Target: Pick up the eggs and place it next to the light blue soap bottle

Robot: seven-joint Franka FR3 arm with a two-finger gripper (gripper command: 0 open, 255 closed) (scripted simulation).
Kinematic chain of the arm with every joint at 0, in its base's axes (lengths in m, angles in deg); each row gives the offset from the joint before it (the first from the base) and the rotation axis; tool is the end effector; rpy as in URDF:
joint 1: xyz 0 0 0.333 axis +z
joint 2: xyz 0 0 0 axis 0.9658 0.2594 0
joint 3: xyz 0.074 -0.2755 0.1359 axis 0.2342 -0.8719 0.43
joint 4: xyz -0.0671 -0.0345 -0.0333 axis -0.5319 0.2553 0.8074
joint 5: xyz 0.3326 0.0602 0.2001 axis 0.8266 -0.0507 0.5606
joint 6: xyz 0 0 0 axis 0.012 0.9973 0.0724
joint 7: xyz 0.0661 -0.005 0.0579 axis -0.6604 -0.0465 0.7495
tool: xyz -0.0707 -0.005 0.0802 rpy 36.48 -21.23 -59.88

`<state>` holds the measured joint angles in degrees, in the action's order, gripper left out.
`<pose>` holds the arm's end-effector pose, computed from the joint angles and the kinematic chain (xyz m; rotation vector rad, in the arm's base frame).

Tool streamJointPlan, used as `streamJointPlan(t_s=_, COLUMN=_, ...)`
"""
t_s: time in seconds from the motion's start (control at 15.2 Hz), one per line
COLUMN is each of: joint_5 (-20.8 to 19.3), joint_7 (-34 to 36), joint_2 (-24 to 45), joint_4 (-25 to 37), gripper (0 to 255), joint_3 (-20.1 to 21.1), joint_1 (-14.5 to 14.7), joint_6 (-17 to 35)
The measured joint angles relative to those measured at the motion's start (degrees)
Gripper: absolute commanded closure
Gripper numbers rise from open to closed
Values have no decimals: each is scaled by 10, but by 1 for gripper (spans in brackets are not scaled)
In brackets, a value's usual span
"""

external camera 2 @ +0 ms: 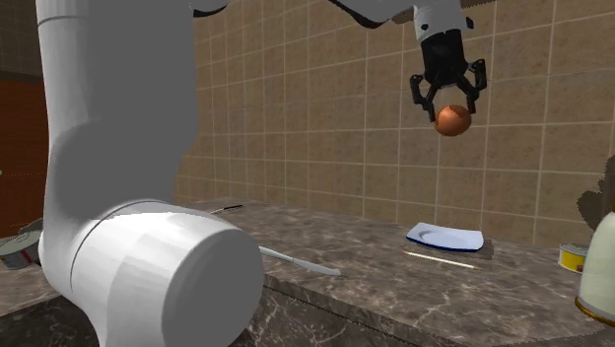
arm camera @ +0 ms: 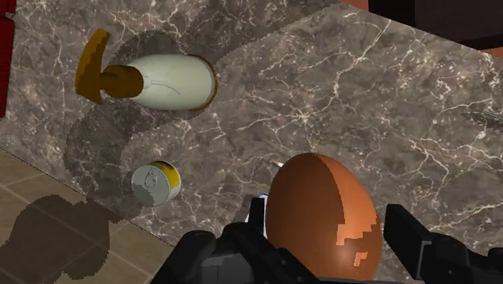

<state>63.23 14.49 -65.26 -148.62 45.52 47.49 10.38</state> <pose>0.3791 -0.4083 0.6608 2.9400 -0.2400 -0.0144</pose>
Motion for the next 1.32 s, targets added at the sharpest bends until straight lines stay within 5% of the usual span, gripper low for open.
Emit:
streamJointPlan(t_s=0.46, joint_5=15, joint_7=-91, joint_2=11, joint_4=-4, gripper=255, joint_3=-47, joint_1=-46, joint_6=27)
streamJointPlan(t_s=1.32, joint_5=6, joint_7=-80, joint_2=-7, joint_4=-121, gripper=255, joint_3=-49, joint_1=-48, joint_6=127)
